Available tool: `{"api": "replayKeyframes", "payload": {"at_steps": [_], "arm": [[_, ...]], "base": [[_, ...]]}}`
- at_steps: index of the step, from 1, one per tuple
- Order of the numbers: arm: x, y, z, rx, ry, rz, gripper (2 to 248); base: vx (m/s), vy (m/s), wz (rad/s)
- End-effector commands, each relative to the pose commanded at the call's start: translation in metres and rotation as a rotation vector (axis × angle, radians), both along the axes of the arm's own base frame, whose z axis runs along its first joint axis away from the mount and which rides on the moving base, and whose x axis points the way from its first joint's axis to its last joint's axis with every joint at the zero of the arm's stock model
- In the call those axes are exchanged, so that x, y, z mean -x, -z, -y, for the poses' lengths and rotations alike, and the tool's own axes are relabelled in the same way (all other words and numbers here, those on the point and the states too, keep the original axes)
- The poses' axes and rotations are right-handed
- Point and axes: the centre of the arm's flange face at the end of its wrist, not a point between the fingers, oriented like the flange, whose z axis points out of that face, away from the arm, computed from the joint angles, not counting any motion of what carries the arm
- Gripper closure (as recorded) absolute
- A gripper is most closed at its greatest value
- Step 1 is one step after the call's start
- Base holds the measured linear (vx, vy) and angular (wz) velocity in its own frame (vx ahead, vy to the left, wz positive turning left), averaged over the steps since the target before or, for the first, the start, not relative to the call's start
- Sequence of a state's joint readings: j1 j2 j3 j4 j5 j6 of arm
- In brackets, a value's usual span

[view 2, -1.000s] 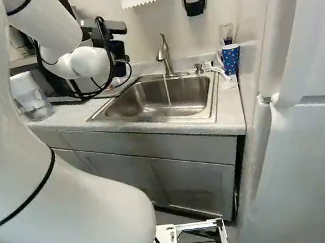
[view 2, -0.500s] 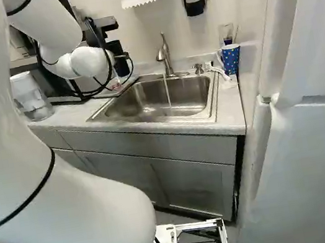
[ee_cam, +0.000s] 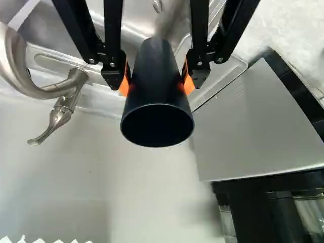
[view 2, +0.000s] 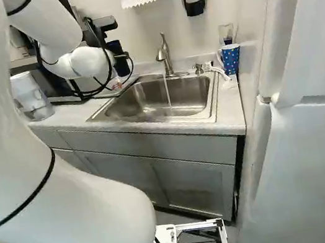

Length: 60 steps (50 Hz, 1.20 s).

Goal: Rinse the cup and place it in the tray

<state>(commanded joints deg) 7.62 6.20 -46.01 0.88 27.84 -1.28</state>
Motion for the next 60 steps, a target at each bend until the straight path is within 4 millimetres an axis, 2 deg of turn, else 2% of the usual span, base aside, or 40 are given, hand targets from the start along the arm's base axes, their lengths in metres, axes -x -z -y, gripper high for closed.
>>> {"api": "replayKeyframes", "payload": {"at_steps": [29,60], "arm": [[-0.047,-0.002,-0.035,-0.002,-0.054,0.016,129],[-0.084,0.029,-0.062,0.005,-0.089,-0.024,129]], "base": [[0.000,0.000,0.000],[0.000,0.000,0.000]]}}
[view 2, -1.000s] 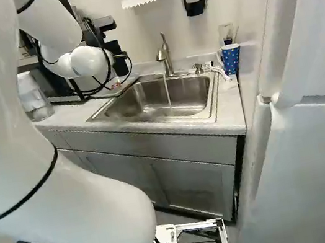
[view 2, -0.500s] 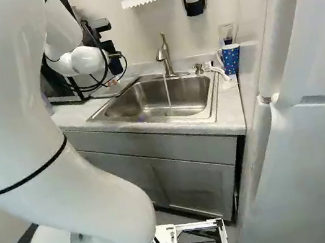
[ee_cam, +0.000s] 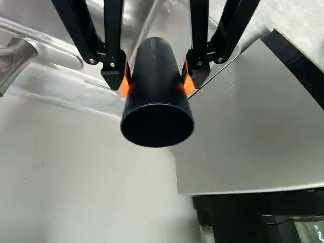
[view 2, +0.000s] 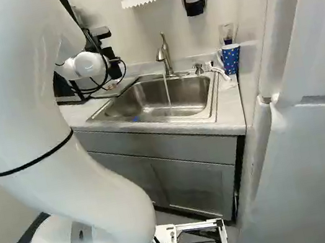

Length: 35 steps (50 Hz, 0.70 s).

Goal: Rinse the cup and place it in the tray

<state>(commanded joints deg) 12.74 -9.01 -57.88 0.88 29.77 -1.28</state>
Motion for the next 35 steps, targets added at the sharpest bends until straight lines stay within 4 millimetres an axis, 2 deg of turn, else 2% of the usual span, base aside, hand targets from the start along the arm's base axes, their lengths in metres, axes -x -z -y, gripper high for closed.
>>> {"api": "replayKeyframes", "payload": {"at_steps": [35], "arm": [[-0.037,0.035,-0.024,-0.004,-0.024,0.019,129]], "base": [[0.000,0.000,0.000]]}}
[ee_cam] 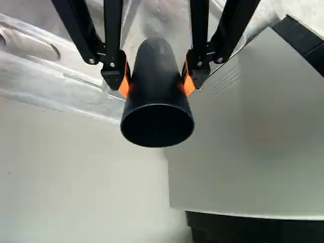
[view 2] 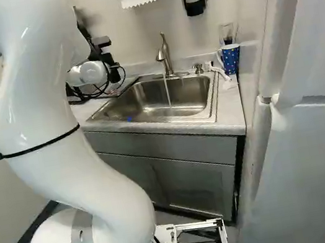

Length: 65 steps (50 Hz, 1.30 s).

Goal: Rinse the cup and place it in the tray

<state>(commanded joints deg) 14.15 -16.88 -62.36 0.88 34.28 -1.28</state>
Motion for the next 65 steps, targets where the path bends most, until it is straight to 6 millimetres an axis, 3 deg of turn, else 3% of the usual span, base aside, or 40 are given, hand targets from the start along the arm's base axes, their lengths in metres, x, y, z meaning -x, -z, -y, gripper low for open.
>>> {"api": "replayKeyframes", "payload": {"at_steps": [26,40,65], "arm": [[-0.028,0.028,-0.015,-0.003,-0.011,0.015,129],[-0.033,0.044,-0.018,0.003,-0.013,-0.008,129],[-0.033,0.045,-0.018,0.003,-0.013,-0.010,129]], "base": [[0.000,0.000,0.000],[0.000,0.000,0.000],[0.000,0.000,0.000]]}}
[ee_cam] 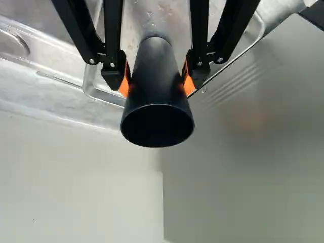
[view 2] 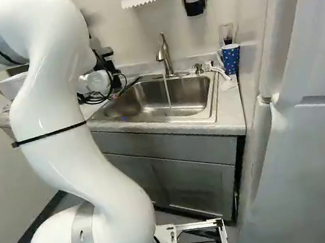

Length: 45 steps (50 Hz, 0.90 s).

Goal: Rinse the cup and place it in the tray

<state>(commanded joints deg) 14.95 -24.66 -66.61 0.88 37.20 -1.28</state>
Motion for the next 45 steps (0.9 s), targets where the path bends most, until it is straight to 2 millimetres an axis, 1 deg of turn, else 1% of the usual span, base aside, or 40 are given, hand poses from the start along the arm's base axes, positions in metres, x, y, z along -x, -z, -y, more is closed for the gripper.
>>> {"api": "replayKeyframes", "payload": {"at_steps": [41,42,45], "arm": [[0.0005,0.0024,0.0001,0.007,0.000,-0.026,129],[0.0005,0.0024,0.0001,0.007,0.000,-0.026,115],[0.0005,0.0024,0.0001,0.007,0.000,-0.026,115]], "base": [[0.000,0.000,0.000],[0.000,0.000,0.000],[0.000,0.000,0.000]]}}
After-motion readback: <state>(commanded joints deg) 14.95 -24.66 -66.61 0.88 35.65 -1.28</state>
